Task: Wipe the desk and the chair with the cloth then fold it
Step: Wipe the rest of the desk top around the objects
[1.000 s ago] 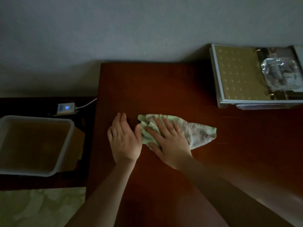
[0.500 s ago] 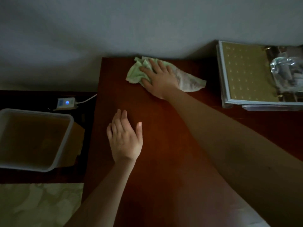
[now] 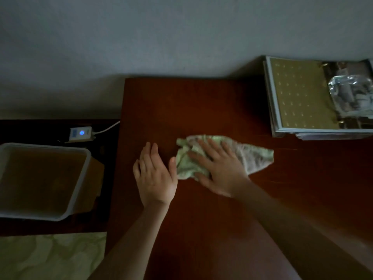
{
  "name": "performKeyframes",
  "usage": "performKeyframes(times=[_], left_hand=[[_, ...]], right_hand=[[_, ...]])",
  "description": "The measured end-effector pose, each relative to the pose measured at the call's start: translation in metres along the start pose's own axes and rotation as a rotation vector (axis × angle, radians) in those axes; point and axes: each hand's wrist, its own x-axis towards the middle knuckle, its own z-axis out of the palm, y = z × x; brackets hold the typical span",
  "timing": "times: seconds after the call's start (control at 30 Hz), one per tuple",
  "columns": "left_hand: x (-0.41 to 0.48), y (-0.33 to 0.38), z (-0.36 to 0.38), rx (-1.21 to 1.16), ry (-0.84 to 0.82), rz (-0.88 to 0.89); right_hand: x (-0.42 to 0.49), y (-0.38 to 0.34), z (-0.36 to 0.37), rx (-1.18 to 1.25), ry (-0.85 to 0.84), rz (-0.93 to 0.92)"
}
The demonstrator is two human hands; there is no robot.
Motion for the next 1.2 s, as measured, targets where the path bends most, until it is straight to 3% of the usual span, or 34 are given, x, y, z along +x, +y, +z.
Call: performKeyframes(times=[0.17, 0.37, 0.53, 0.77, 0.9, 1.0, 1.13, 1.2], left_hand=[[0.001, 0.000, 0.002, 0.014, -0.003, -0.010], [0.002, -0.001, 0.003, 0.020, 0.017, -0.009], [0.003, -0.001, 0.003, 0.015, 0.017, -0.002], [0.003, -0.002, 0.003, 0.030, -0.012, 0.014], [0.003, 0.000, -0.003, 0.012, -0.047, 0.025], [0.006, 0.002, -0.008, -0.078, -0.090, 0.006], [0.002, -0.014, -0.024, -0.388, 0.013, -0.119], [-0.001, -0.034, -0.037, -0.456, 0.083, -0.203]], right_hand=[[0.087, 0.069, -0.026, 0.181, 0.095, 0.468], [0.132, 0.098, -0.034, 0.245, 0.202, 0.597], [0.094, 0.076, -0.028, 0.218, 0.166, 0.553], [-0.045, -0.022, 0.013, 0.137, 0.077, 0.474], [-0.132, -0.084, 0.038, 0.121, 0.005, 0.316], [-0.182, -0.118, 0.045, 0.048, -0.078, 0.101], [-0.158, -0.093, 0.032, 0.015, -0.124, -0.167], [-0.100, -0.056, 0.020, 0.043, -0.071, -0.083]])
